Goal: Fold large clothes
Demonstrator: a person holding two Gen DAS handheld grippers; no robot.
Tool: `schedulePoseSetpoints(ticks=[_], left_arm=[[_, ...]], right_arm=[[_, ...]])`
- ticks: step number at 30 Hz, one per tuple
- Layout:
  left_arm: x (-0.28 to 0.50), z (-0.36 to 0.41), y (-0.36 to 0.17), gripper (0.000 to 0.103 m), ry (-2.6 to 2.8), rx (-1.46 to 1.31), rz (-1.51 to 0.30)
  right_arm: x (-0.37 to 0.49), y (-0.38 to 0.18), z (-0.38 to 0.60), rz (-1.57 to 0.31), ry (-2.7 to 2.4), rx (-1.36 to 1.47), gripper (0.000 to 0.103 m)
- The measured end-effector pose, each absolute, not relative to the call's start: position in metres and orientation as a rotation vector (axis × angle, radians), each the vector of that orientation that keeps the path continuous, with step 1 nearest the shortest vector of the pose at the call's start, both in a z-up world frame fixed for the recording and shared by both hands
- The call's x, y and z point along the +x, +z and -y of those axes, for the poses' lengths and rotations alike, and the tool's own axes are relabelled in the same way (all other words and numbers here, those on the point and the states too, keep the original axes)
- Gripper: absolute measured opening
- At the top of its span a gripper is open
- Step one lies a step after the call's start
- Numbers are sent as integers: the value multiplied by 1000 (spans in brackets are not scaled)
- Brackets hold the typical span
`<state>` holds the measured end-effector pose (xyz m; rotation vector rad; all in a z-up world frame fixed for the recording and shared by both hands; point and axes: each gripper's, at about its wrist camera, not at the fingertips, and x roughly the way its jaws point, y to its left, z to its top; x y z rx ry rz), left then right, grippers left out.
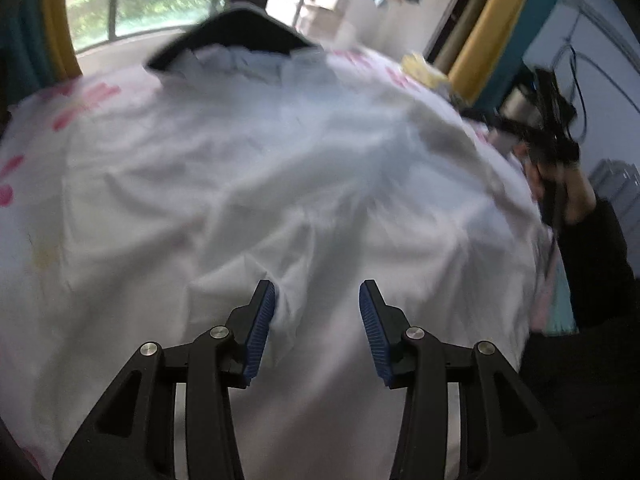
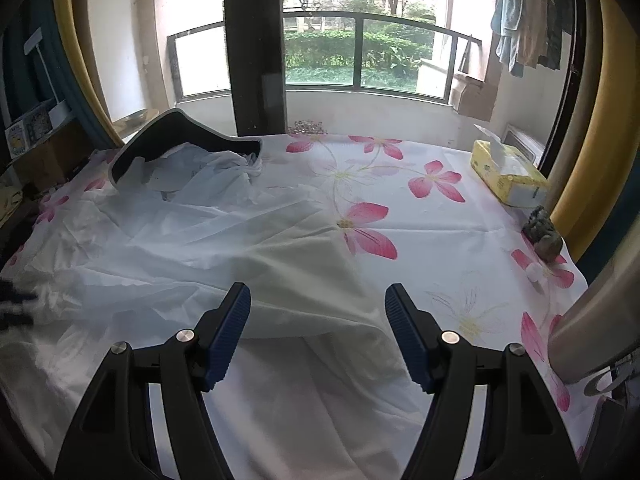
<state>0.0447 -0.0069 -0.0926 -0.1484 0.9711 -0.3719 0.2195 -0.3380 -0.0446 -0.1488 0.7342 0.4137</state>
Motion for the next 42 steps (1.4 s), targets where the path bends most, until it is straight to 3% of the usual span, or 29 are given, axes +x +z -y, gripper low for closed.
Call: schedulePoseSetpoints(ticks=[7, 12, 18, 27, 34, 42], left_arm=[[21, -10, -84, 47, -331, -158, -1001], [18, -35, -59, 47, -245, -205, -923], [50, -59, -77, 47, 51, -316, -931], [49, -29, -93, 47, -19, -256, -992], [20, -2, -87, 47, 56, -39, -1035], [18, -2, -69, 47, -2, -132, -947]], right_arm=[[222, -49, 343, -747, 406, -144, 70], [223, -48, 342, -742, 413, -141, 70], [225, -48, 338, -735, 428, -128, 70], [226, -45, 345, -730, 426, -134, 70], [229, -54, 349, -753, 419, -126, 70], [226, -53, 344, -746, 443, -128, 70]])
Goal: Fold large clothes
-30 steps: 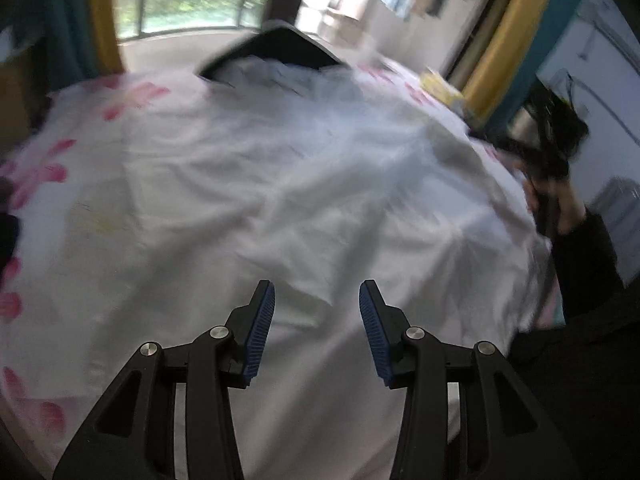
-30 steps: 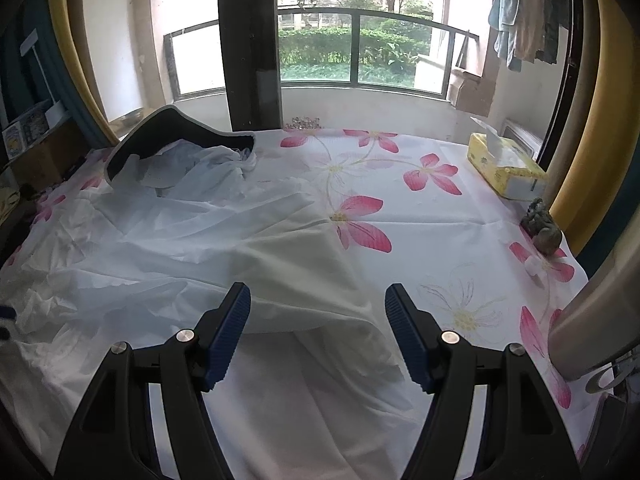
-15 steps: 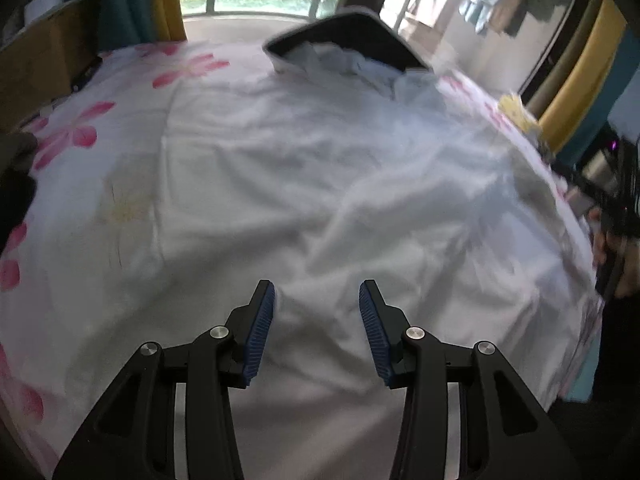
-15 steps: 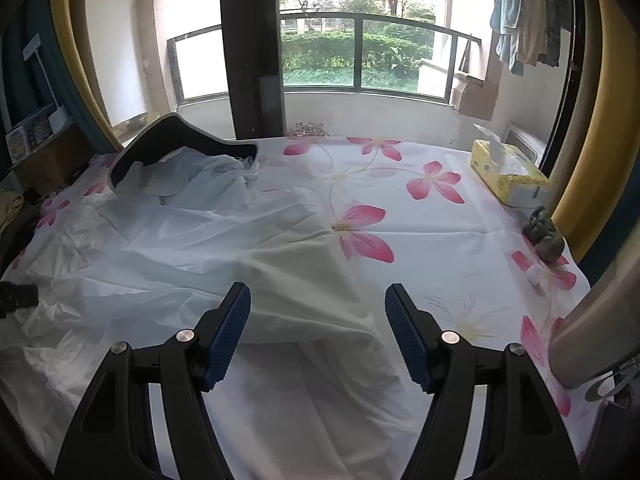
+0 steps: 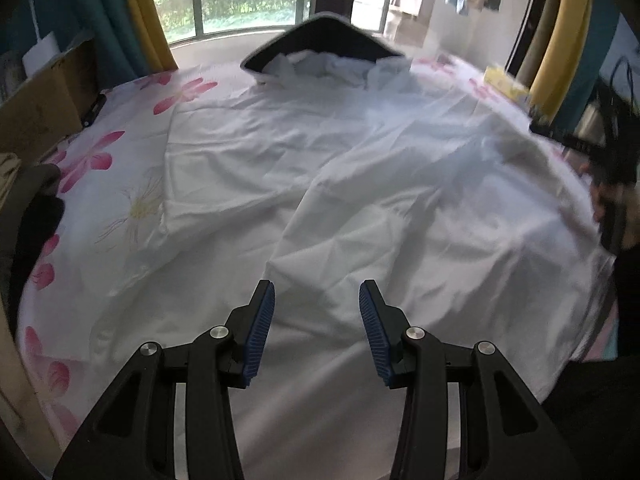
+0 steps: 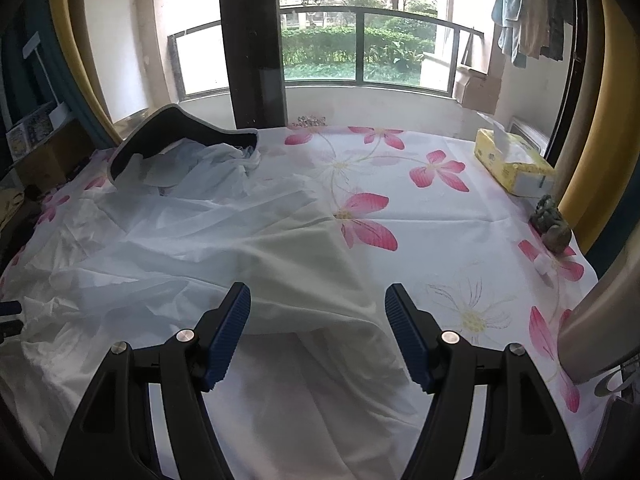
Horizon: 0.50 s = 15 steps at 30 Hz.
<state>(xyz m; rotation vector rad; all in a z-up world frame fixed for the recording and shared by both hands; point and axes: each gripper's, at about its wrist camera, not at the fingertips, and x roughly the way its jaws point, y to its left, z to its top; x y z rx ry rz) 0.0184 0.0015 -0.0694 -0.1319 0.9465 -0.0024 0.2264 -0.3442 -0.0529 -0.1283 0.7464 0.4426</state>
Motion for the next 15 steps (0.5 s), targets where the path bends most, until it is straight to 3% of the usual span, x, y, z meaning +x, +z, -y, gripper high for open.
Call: schedulePoseSetpoints(ticks=[8, 15], left_arm=[[41, -52, -78, 47, 134, -400, -917], [44, -31, -91, 47, 57, -307, -994]], right_arm=[[222, -51, 351, -734, 435, -101, 70], [221, -49, 356, -722, 441, -86, 70]])
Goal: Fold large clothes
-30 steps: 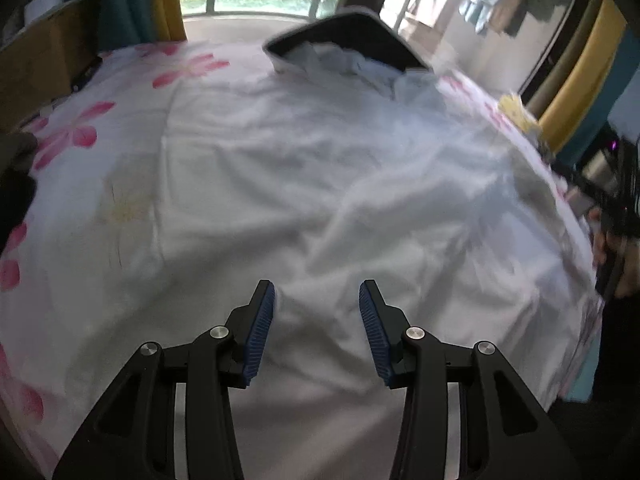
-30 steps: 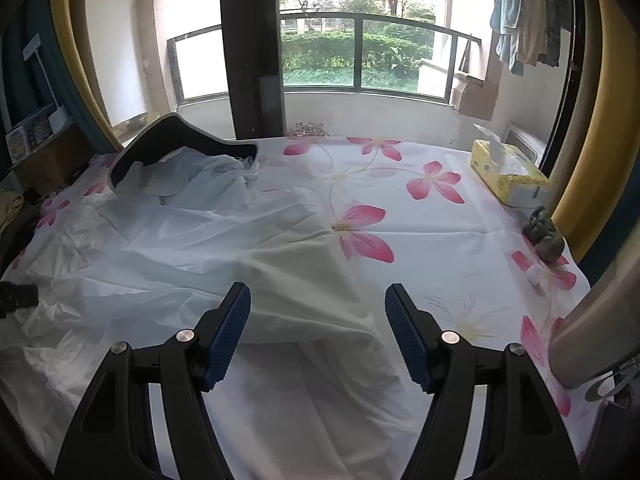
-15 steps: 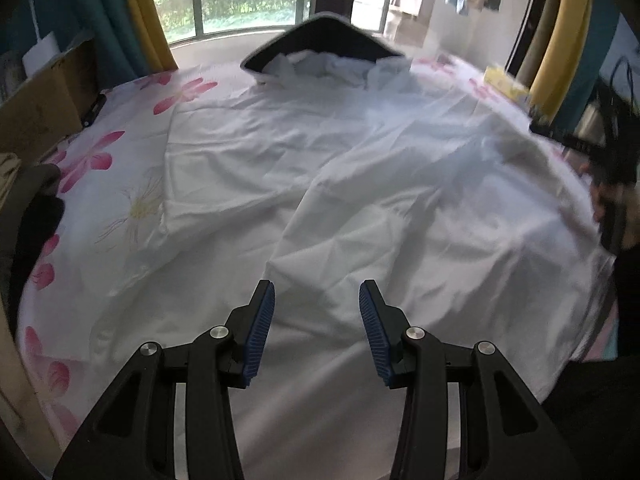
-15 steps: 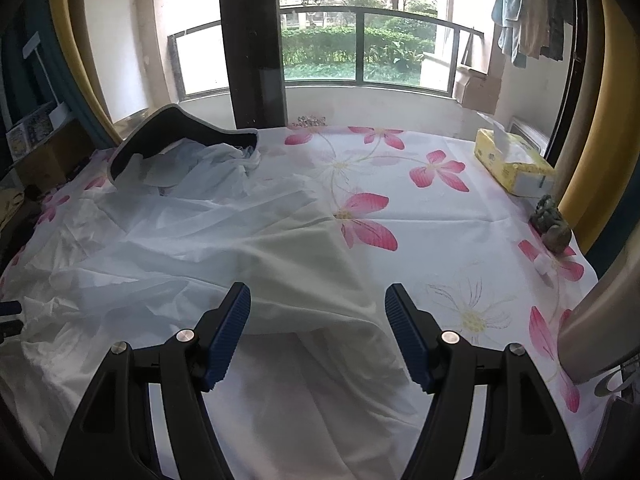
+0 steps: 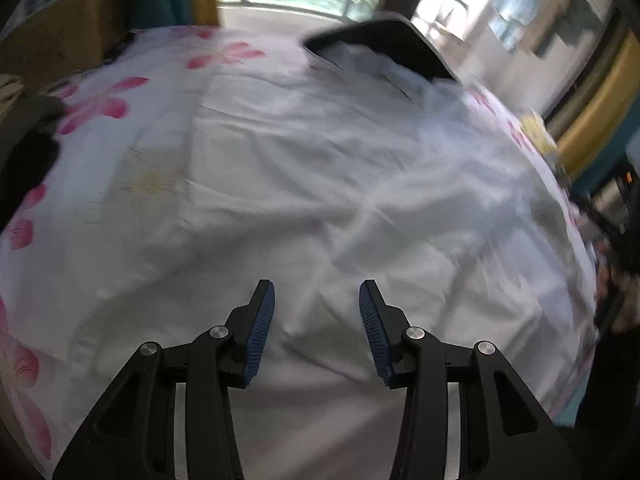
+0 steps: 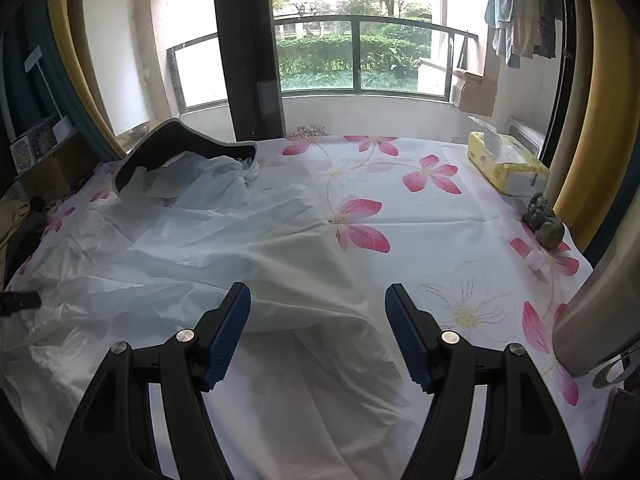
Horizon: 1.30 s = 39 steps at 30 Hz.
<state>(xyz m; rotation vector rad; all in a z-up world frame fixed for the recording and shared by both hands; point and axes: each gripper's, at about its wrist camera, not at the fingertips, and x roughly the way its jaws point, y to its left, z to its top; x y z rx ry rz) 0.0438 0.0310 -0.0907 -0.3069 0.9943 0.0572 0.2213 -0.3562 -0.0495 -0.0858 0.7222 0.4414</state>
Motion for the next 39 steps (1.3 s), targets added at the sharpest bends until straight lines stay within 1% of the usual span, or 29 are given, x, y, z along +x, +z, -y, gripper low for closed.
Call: schedulePoseSetpoints(ticks=[4, 8, 10, 11, 14, 21, 24, 28, 35, 36, 37, 38, 39], left_arm=[[42, -2, -95, 46, 54, -30, -1022], [39, 3, -94, 46, 34, -33, -1010], [39, 4, -94, 21, 6, -20, -998], [41, 6, -93, 4, -6, -5, -1000], [42, 7, -81, 3, -8, 63, -970], [48, -11, -24, 3, 49, 148, -806], [57, -18, -9, 3, 63, 184, -765], [76, -24, -3, 3, 60, 197, -745], [98, -34, -17, 4, 44, 185, -759], [100, -36, -19, 4, 46, 182, -762], [103, -40, -21, 4, 48, 176, -764], [105, -43, -22, 4, 50, 169, -764], [108, -46, -23, 4, 51, 163, -763]], right_arm=[[226, -53, 356, -725, 437, -89, 70], [231, -55, 357, -732, 429, -87, 70], [234, -54, 358, -732, 425, -84, 70], [236, -54, 359, -731, 424, -83, 70], [244, -54, 365, -750, 425, -55, 70], [278, -51, 372, -790, 439, 2, 70], [299, -53, 371, -814, 436, 32, 70], [318, -54, 357, -827, 466, 14, 70], [347, -68, 314, -900, 560, -65, 69], [350, -71, 310, -915, 570, -76, 67], [353, -75, 305, -930, 580, -92, 63], [354, -78, 303, -936, 583, -103, 47], [355, -81, 301, -947, 589, -114, 22]])
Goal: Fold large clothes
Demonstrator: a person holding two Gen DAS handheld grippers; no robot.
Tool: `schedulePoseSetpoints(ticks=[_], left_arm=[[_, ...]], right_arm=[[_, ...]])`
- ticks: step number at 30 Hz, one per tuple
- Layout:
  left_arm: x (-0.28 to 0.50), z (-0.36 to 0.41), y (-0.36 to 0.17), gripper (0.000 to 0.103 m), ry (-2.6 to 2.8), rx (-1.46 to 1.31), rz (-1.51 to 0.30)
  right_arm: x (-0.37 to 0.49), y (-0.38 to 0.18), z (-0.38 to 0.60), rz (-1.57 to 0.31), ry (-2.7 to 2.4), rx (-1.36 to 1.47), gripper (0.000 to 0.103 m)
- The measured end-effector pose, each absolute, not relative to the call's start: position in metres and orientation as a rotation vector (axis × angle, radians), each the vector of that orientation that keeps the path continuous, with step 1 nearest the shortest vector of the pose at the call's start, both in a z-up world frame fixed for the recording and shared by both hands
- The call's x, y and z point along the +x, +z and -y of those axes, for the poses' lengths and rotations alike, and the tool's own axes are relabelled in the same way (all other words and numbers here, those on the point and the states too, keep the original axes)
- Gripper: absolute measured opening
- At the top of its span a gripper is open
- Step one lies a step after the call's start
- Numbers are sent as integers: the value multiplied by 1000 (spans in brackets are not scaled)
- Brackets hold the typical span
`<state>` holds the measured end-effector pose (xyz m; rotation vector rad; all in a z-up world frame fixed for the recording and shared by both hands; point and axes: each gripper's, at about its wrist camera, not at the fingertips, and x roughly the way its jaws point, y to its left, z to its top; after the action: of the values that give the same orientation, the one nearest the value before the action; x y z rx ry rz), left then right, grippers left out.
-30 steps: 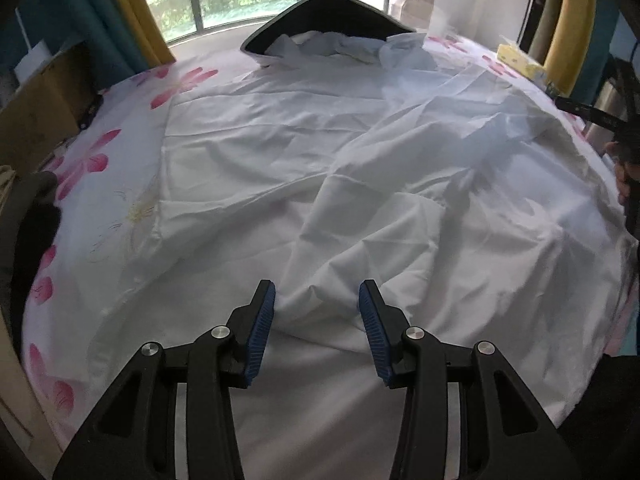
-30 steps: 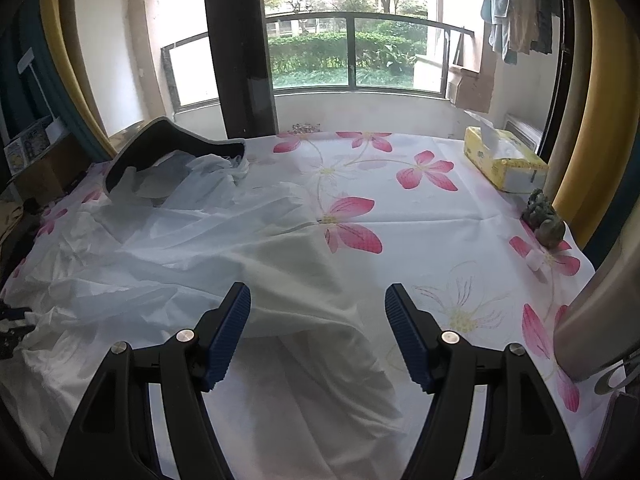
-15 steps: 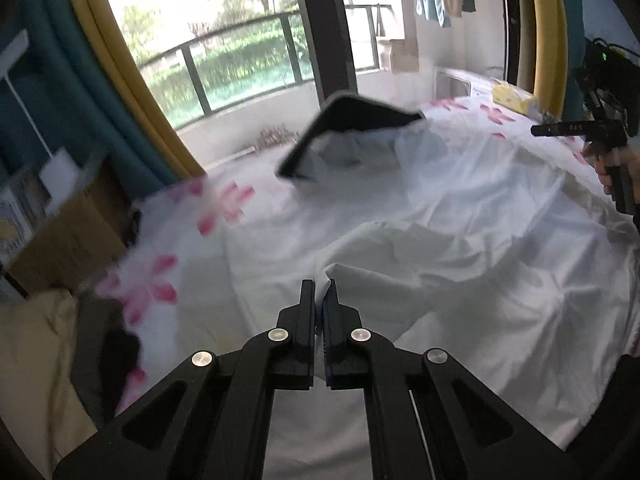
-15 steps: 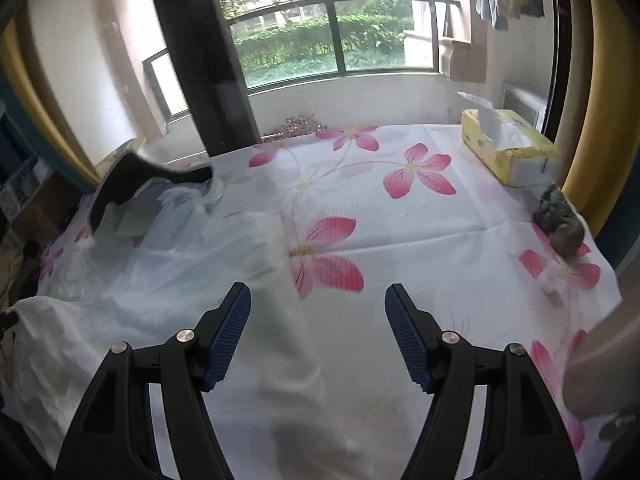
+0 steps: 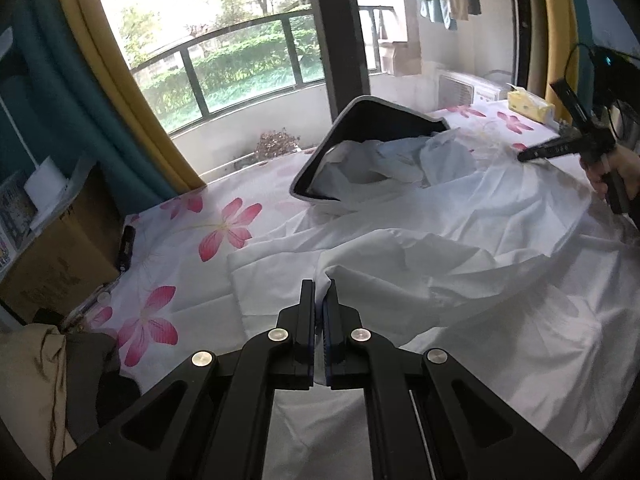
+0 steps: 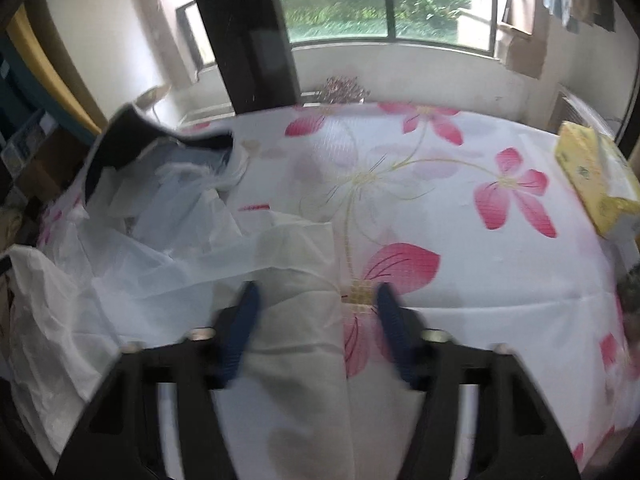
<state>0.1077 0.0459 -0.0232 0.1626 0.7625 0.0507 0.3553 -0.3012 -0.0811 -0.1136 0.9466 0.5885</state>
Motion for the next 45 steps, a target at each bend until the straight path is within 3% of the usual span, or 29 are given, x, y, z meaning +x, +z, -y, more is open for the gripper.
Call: schedulePoseSetpoints(ticks=[2, 3, 12, 22, 25, 27, 28, 32, 37, 45], left_arm=[[113, -52, -25, 4, 52, 156, -762], [116, -54, -25, 4, 53, 156, -762], [163, -62, -42, 3, -22, 141, -779], [193, -81, -87, 4, 4, 127, -902], [191, -84, -88, 14, 34, 138, -921], [186, -88, -84, 35, 60, 128, -910], [183, -90, -82, 37, 68, 119, -905], [173, -94, -64, 40, 59, 54, -846], [174, -79, -55, 42, -1, 22, -794], [179, -60, -93, 42, -47, -21, -950]], right_arm=[[356, -86, 299, -951, 614, -126, 4], [355, -86, 299, -942, 621, -129, 3], [361, -63, 320, -812, 484, -151, 2], [371, -83, 320, -865, 416, -180, 2], [370, -81, 321, -867, 392, -187, 3], [368, -78, 321, -866, 368, -200, 5], [366, -76, 320, -863, 360, -203, 5], [352, -66, 316, -845, 379, -198, 12], [329, -54, 301, -810, 413, -222, 42], [297, -73, 284, -861, 492, -270, 45]])
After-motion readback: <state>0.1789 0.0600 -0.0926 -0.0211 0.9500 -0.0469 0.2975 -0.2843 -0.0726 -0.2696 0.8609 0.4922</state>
